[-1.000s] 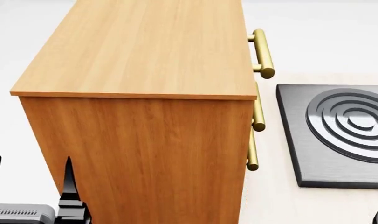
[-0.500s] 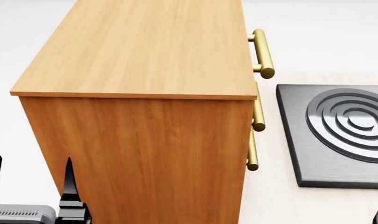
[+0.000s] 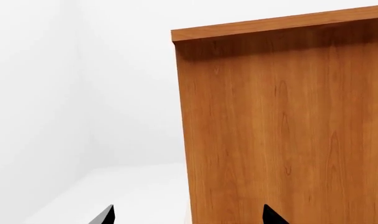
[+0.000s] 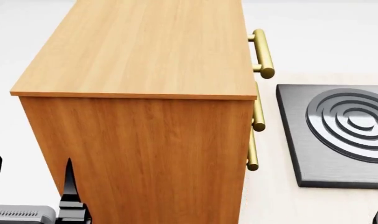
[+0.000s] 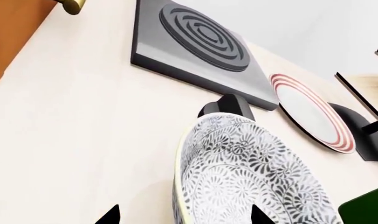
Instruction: Put the bowl on the top of the cabinet.
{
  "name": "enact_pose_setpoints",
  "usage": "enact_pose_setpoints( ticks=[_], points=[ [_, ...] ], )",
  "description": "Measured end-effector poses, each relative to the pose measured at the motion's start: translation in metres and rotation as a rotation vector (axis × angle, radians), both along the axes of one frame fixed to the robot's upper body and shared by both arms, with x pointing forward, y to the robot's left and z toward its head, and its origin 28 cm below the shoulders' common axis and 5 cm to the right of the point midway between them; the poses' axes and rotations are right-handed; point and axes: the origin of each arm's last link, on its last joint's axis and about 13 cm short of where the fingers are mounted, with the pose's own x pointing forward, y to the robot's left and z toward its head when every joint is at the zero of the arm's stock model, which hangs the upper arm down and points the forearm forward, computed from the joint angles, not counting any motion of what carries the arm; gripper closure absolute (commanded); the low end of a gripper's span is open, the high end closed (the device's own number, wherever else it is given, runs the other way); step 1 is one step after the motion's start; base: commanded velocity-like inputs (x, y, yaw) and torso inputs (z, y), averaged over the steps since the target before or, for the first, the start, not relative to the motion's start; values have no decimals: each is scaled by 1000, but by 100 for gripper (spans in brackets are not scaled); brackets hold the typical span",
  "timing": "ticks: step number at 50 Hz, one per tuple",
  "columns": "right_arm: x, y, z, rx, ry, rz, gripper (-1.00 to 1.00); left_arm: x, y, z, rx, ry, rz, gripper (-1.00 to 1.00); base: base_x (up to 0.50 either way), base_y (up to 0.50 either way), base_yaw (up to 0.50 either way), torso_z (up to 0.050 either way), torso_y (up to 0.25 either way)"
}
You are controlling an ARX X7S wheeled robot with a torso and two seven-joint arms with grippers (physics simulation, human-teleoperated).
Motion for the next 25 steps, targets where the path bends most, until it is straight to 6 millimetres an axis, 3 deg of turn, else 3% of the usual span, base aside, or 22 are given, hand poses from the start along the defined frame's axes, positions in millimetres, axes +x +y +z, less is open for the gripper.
enact_pose_setpoints(
  ticks=[25],
  points=[
    [4, -2, -3, -3, 1, -11, -100, 0, 0, 0, 0, 1, 0, -100, 0, 0, 0, 0, 0]
  ],
)
